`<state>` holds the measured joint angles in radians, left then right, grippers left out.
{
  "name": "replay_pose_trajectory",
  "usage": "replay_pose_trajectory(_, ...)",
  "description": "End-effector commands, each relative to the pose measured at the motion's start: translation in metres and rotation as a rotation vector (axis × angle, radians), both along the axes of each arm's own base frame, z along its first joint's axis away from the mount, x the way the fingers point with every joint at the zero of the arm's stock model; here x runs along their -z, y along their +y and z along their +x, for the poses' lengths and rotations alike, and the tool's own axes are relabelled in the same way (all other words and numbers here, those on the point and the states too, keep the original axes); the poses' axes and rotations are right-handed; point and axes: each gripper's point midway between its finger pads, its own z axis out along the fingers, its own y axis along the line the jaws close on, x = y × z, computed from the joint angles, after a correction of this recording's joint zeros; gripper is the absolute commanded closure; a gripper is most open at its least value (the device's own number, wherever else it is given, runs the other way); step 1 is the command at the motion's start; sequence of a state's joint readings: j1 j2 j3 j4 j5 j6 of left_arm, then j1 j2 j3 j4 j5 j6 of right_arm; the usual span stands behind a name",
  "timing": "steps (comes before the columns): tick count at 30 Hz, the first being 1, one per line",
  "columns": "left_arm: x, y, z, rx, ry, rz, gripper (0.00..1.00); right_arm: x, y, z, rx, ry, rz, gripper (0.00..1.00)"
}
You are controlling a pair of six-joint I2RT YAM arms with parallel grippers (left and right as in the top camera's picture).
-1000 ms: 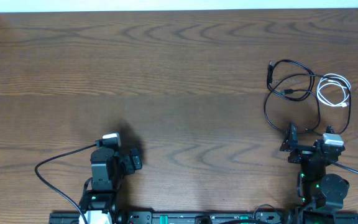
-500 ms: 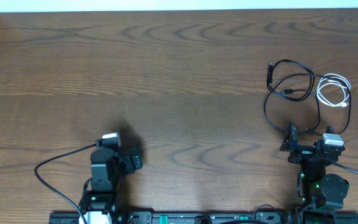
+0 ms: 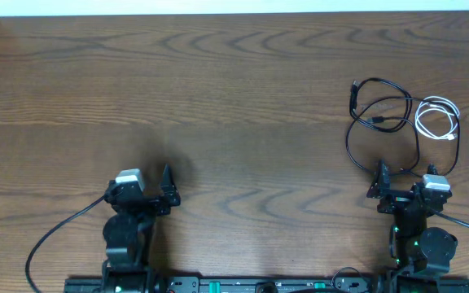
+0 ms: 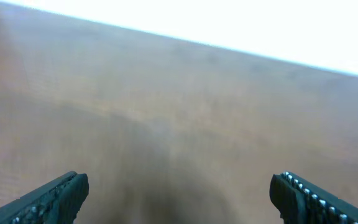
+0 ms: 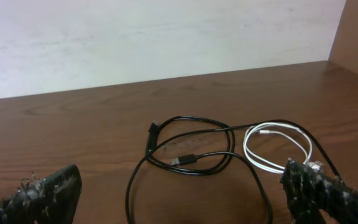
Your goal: Untangle cables
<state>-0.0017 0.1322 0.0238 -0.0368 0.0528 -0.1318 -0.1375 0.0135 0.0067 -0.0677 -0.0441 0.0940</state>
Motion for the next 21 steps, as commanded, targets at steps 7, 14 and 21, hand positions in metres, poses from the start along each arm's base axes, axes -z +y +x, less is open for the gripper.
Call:
replay_pose_trajectory(7, -0.012, 0.004, -0.004, -0.024, -0.08, -0.004, 0.02, 0.001, -0.004, -0.001, 0.018, 0.003, -0.006, 0.01)
replay_pose_trajectory(14, -0.012, 0.015, -0.005, -0.084, -0.076, 0.024, 0.02, 0.001, -0.004, -0.001, 0.018, 0.003, -0.006, 0.01)
replay_pose_trajectory(21, -0.012, 0.018, -0.005, -0.07, -0.069, 0.181, 0.02, 0.001, -0.004, -0.001, 0.018, 0.003, -0.006, 0.01)
